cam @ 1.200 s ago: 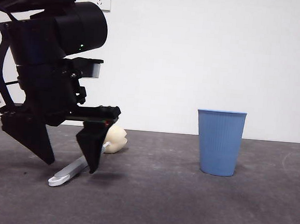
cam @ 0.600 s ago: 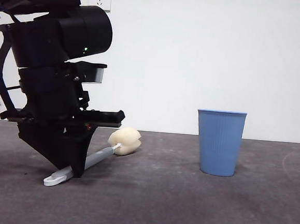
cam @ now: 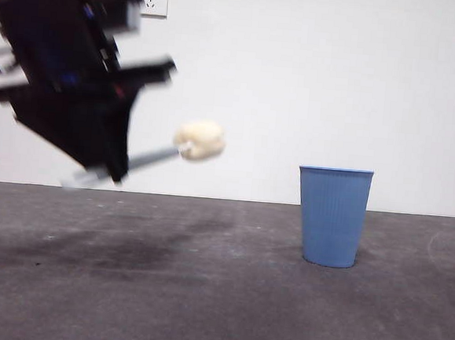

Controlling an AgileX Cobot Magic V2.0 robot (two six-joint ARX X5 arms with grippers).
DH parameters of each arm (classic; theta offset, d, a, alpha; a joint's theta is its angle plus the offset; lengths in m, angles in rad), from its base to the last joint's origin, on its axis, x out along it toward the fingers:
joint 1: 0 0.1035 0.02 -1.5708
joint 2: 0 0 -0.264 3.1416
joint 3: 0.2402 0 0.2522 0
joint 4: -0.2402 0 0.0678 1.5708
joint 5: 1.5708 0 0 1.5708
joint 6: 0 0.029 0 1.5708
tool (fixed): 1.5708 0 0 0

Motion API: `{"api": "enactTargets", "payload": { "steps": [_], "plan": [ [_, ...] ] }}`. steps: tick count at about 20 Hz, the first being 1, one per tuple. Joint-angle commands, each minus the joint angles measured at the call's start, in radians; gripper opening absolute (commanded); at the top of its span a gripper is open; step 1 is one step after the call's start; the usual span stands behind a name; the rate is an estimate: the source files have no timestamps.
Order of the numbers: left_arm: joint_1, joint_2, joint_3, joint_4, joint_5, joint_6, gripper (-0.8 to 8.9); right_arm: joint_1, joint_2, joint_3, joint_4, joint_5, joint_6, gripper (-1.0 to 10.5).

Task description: Pick up the cup brush,pick up the cup,insert the brush into the cup,clean the cup,put the cup brush back,put the cup back to the fixed position on the table

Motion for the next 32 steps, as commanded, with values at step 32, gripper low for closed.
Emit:
{"api": "enactTargets", "payload": {
  "steps": [32],
  "plan": [
    [-0.004,-0.337,-0.002,-0.269,-0.008,0.091,-0.08,0.254,0.809,-0.439,1.615,0.513,0.075,6.3]
  ]
}}
